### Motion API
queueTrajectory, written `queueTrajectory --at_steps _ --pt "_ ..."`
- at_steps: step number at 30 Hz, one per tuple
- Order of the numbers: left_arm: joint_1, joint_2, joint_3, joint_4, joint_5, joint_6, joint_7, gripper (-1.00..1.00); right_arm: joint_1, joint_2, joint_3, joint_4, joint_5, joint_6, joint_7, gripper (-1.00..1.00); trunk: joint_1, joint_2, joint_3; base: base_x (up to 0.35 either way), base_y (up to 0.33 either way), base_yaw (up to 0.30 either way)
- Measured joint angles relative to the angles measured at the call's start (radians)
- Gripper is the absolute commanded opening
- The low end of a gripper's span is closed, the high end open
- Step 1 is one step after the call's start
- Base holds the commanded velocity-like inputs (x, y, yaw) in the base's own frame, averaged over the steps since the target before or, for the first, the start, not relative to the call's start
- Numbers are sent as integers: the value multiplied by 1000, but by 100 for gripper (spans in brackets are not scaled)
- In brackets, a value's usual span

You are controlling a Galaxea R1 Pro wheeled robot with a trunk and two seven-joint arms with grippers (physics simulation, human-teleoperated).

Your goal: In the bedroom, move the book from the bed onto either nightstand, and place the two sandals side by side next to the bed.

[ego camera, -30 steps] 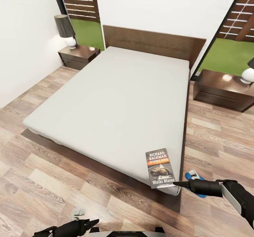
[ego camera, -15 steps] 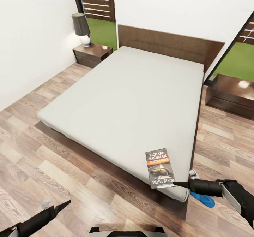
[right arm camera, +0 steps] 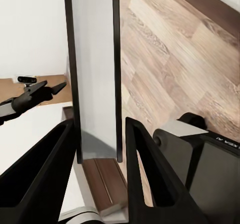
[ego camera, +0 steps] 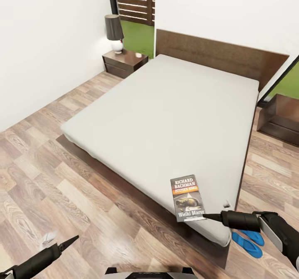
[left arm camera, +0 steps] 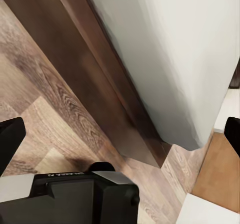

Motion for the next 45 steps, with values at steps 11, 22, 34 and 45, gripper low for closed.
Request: queueTrajectory --at_steps 11,22,34,45 --pt "0 -4 0 2 0 -3 -2 100 1 0 1 0 0 -1 2 -100 0 0 0 0 0 255" --pt "0 -5 0 2 0 -3 -2 100 1 0 1 0 0 0 2 -100 0 0 0 0 0 267" --pt "0 -5 0 2 0 -3 -2 100 1 2 1 0 -2 1 4 -100 0 0 0 0 0 240" --pt "0 -5 -2 3 0 -3 -2 100 1 1 1 1 -4 0 3 -100 0 0 -1 0 0 15"
